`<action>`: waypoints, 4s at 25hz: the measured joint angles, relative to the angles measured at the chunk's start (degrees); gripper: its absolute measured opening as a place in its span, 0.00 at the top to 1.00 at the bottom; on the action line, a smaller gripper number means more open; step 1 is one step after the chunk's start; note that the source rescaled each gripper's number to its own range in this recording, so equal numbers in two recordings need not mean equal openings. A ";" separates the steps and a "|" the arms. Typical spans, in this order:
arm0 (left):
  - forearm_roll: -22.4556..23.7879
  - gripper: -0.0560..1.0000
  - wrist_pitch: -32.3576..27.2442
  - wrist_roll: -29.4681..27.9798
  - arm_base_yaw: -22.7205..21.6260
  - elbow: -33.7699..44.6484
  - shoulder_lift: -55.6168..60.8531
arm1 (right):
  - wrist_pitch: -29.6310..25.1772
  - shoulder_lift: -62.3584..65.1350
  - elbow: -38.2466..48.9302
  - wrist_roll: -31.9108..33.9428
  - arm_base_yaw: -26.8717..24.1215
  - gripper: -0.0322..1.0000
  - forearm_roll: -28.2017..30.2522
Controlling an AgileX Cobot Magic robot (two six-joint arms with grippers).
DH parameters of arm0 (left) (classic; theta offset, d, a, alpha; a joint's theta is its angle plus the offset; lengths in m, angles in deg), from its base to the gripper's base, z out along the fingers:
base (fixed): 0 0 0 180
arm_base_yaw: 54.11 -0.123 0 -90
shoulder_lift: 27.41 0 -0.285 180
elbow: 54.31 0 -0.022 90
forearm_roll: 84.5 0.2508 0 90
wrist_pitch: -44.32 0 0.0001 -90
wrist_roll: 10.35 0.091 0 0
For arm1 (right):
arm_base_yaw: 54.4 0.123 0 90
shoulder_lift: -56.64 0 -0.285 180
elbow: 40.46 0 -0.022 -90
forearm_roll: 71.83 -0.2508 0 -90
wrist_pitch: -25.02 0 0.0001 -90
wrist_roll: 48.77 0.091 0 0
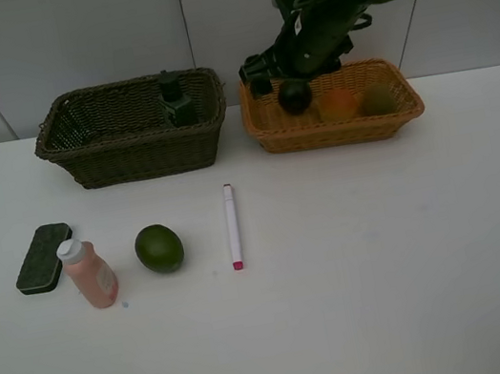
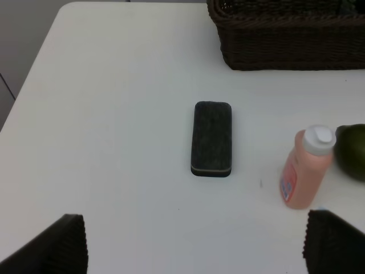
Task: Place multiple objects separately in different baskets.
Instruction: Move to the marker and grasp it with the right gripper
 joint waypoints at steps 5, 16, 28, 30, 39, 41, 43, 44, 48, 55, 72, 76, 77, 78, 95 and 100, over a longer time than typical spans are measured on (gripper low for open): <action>0.00 0.00 0.00 0.00 0.00 0.00 0.00 | 0.73 4.16 3.83 -0.26 4.25 0.00 -0.72; 0.00 0.00 0.00 0.00 0.00 0.00 0.00 | 6.47 12.89 18.09 0.98 11.91 0.00 -4.53; 0.00 0.00 0.00 0.00 0.00 0.00 0.00 | 2.63 12.67 18.83 9.23 20.20 0.00 -5.11; 0.00 0.00 0.00 0.00 0.00 0.00 0.00 | 2.47 12.00 18.83 9.49 20.49 0.00 -5.27; 0.00 0.00 0.00 0.00 0.00 0.00 0.00 | -5.71 3.24 11.12 10.08 20.95 0.00 -6.25; 0.00 0.00 0.00 0.00 0.00 0.00 0.00 | -7.97 1.15 8.60 10.08 21.15 0.00 -6.38; 0.00 0.00 0.00 0.00 0.00 0.00 0.00 | -9.97 -0.95 5.92 10.08 21.52 0.00 -6.58; 0.00 0.00 0.00 0.00 0.00 0.00 0.00 | -10.93 -1.81 4.84 10.08 21.59 0.00 -6.86; 0.00 0.00 0.00 0.00 0.00 0.00 0.00 | -15.63 -5.76 0.06 10.08 21.59 0.00 -7.06; 0.00 0.00 0.00 0.00 0.00 0.00 0.00 | -20.07 -10.18 -4.19 11.23 21.59 0.00 -6.32; 0.00 0.00 0.00 0.00 0.00 0.00 0.00 | -23.57 -13.11 -4.64 13.99 18.87 0.00 -3.42; 0.00 0.00 0.00 0.00 0.00 0.00 0.00 | -23.57 -13.13 -4.64 13.99 18.87 0.00 -3.42; 0.00 0.00 0.00 0.00 0.00 0.00 0.00 | -23.57 -13.13 -4.64 13.99 18.87 0.00 -3.42; 0.00 0.00 0.00 0.00 0.00 0.00 0.00 | -23.57 -13.13 -4.64 13.99 18.87 0.00 -3.42; 0.00 0.00 0.00 0.00 0.00 0.00 0.00 | -23.17 -13.17 -5.24 12.67 18.87 0.00 -6.63; 0.00 0.00 0.00 0.00 0.00 0.00 0.00 | -23.17 -13.17 -5.24 12.67 18.87 0.14 -6.63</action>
